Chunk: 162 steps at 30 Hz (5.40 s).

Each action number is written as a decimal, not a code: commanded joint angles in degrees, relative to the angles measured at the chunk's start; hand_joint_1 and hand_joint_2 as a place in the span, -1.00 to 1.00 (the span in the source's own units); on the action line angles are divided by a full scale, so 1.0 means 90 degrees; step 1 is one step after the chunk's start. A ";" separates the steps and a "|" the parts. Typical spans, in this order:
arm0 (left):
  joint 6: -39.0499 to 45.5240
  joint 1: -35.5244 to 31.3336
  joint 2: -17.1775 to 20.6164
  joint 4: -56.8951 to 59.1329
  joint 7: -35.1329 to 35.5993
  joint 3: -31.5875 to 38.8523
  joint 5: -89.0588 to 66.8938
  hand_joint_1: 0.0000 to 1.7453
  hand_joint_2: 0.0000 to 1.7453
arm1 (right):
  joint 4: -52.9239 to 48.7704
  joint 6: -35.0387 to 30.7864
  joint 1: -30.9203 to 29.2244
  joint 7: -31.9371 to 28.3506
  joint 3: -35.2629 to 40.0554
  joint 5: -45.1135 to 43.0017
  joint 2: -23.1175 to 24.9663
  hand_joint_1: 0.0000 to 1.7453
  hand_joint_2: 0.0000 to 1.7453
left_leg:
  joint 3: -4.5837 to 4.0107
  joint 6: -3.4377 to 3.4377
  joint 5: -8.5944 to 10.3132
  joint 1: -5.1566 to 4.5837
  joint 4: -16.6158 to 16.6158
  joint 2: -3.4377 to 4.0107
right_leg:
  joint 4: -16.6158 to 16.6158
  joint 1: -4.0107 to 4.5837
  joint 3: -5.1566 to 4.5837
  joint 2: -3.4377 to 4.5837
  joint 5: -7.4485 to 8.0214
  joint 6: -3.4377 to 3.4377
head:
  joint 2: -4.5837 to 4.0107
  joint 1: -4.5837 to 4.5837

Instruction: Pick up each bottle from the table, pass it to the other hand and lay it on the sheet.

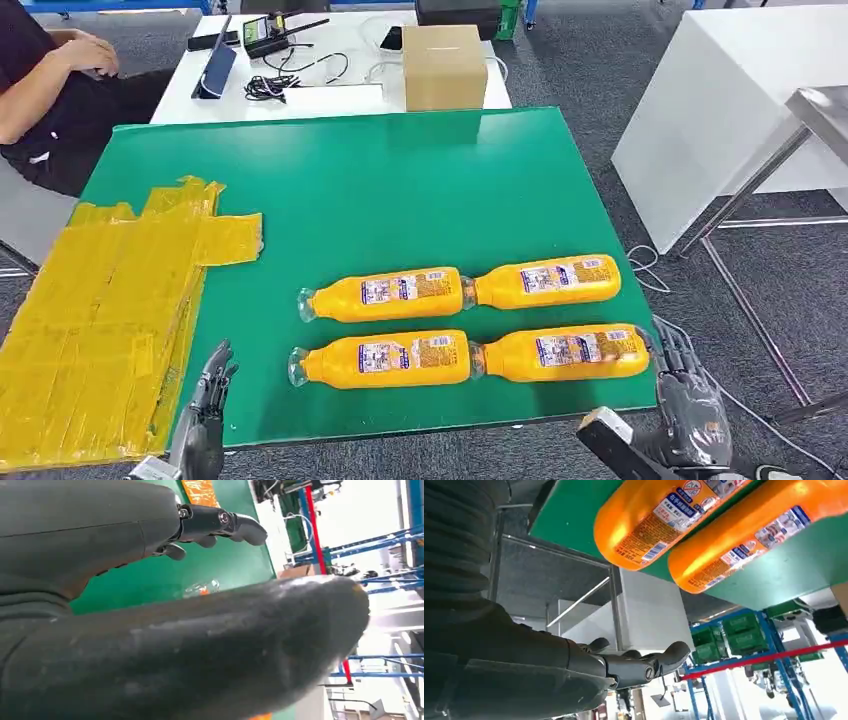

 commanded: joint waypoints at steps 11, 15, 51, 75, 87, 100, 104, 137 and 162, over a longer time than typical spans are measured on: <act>-0.0033 -0.0120 0.0002 -0.0198 0.0358 -0.0264 -0.0033 -1.00 -1.00 | 0.0925 0.0526 -0.0732 0.0162 0.0247 0.0229 0.0304 -1.00 1.00 | 0.0010 -0.0009 0.0000 0.0005 -0.0002 0.0002 | -0.0008 0.0004 0.0059 0.0006 0.0002 -0.0003 | 0.0000 0.0000; -0.0032 -0.0124 0.0004 -0.0199 0.0363 -0.0268 -0.0033 -1.00 -1.00 | 0.0946 0.0556 -0.0750 0.0174 0.0257 0.0240 0.0279 -1.00 1.00 | 0.0010 -0.0011 0.0000 0.0008 -0.0002 0.0007 | -0.0010 0.0008 0.0060 0.0011 0.0005 -0.0004 | 0.0000 0.0000; -0.0123 -0.0275 -0.0102 -0.0297 0.0647 -0.0105 0.0002 -1.00 -1.00 | 0.2019 0.1695 -0.1935 0.0402 0.0642 0.0617 -0.0309 -1.00 1.00 | 0.0008 -0.0009 0.0003 0.0007 -0.0002 0.0008 | -0.0010 0.0006 0.0058 0.0013 0.0008 -0.0002 | 0.0000 0.0000; -0.0135 -0.0375 -0.0078 -0.0162 0.0692 -0.0128 0.0008 -1.00 -1.00 | 0.2978 0.2519 -0.2387 0.0199 0.1548 0.0244 -0.0969 -1.00 1.00 | 0.0011 -0.0010 0.0001 0.0007 0.0000 0.0007 | -0.0011 0.0007 0.0063 0.0011 0.0007 -0.0002 | 0.0000 -0.0002; -0.0090 -0.0506 0.0010 0.0146 0.0631 -0.0249 0.0123 -1.00 -1.00 | 0.3188 0.3274 -0.2487 0.0040 0.2468 -0.0623 -0.1861 0.60 1.00 | 0.0026 -0.0008 0.0007 0.0006 -0.0006 -0.0006 | -0.0016 0.0005 0.0078 -0.0002 0.0008 -0.0002 | 0.0000 0.0000; 0.0172 -0.0545 0.0208 0.0254 0.0573 -0.0571 0.0393 -1.00 -1.00 | 0.2751 0.3221 -0.2061 0.0288 0.3031 -0.1670 -0.2948 1.00 1.00 | 0.0067 0.0000 -0.0002 0.0003 -0.0004 -0.0024 | -0.0018 0.0001 0.0056 -0.0017 -0.0002 0.0000 | 0.0000 -0.0002; 0.0244 -0.0411 0.0166 0.0070 0.0610 -0.0431 0.0472 -1.00 -1.00 | 0.2588 0.2352 -0.2003 0.0440 0.2638 -0.1452 -0.2366 1.00 1.00 | 0.0070 -0.0001 -0.0004 0.0008 -0.0004 -0.0015 | -0.0022 0.0007 0.0059 -0.0009 0.0001 -0.0002 | 0.0000 0.0000; -0.1376 0.0675 -0.0812 -0.1899 0.1626 0.1273 0.2208 -1.00 1.00 | -0.1566 0.0529 0.0137 -0.0413 0.0349 -0.1732 0.0049 1.00 1.00 | 0.0013 -0.0010 -0.0014 0.0009 0.0001 -0.0005 | -0.0008 0.0008 0.0005 0.0001 -0.0007 -0.0008 | 0.0000 0.0000; -0.1956 -0.0299 -0.0536 -0.1682 0.2719 0.0447 0.5030 -1.00 1.00 | 0.2621 0.1216 -0.5450 0.0254 0.3966 -0.1371 0.1724 0.94 1.00 | -0.0036 -0.0017 0.0069 0.0023 -0.0006 0.0045 | 0.0001 0.0029 0.0004 0.0050 0.0075 -0.0028 | 0.0000 0.0000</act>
